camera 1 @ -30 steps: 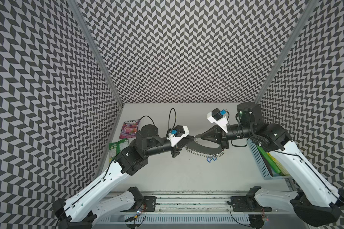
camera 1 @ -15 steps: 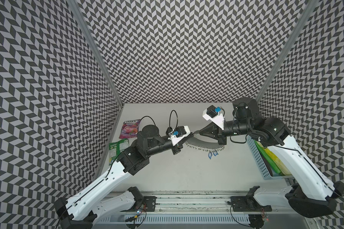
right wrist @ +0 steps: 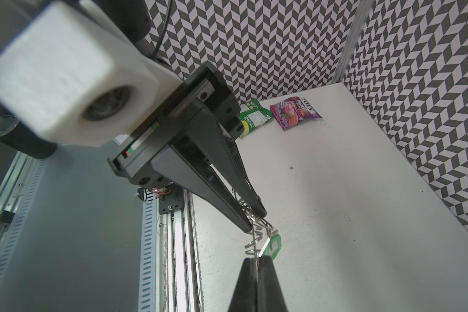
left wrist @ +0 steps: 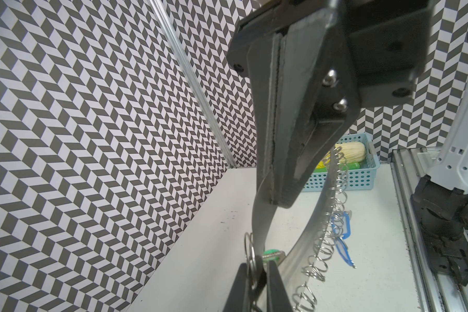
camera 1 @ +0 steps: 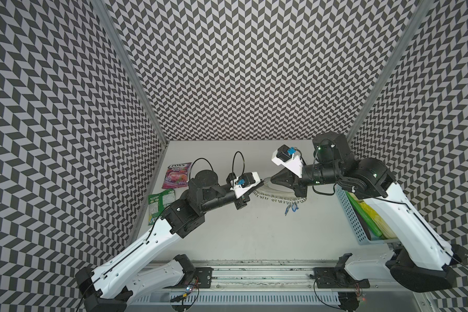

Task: Attach keys to a key ring
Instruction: Insert the key onto the keyring.

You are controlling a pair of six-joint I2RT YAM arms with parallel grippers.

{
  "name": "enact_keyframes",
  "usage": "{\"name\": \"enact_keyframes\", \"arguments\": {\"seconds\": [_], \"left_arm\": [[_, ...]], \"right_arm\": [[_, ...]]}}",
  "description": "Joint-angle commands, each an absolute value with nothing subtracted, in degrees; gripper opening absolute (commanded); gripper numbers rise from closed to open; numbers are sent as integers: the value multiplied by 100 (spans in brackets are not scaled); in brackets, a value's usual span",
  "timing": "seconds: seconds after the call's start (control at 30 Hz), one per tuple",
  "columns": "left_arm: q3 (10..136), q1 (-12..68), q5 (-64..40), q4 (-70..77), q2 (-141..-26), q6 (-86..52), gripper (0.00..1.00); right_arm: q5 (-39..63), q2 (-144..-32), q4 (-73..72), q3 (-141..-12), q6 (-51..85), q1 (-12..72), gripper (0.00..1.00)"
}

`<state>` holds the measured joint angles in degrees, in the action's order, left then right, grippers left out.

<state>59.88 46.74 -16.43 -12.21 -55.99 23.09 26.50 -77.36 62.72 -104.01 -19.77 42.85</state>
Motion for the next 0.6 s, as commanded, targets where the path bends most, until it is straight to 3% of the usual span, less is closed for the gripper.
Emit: {"name": "enact_keyframes", "arguments": {"seconds": [0.0, 0.57], "left_arm": [[5930, 4729, -853, -971, -5766, 2558, 0], [5884, 4746, -794, -989, -5806, 2667, 5]], "right_arm": [[2435, -7952, 5774, -10507, -1380, 4622, 0], [2064, -8108, 5948, -10586, -1380, 4879, 0]]}}
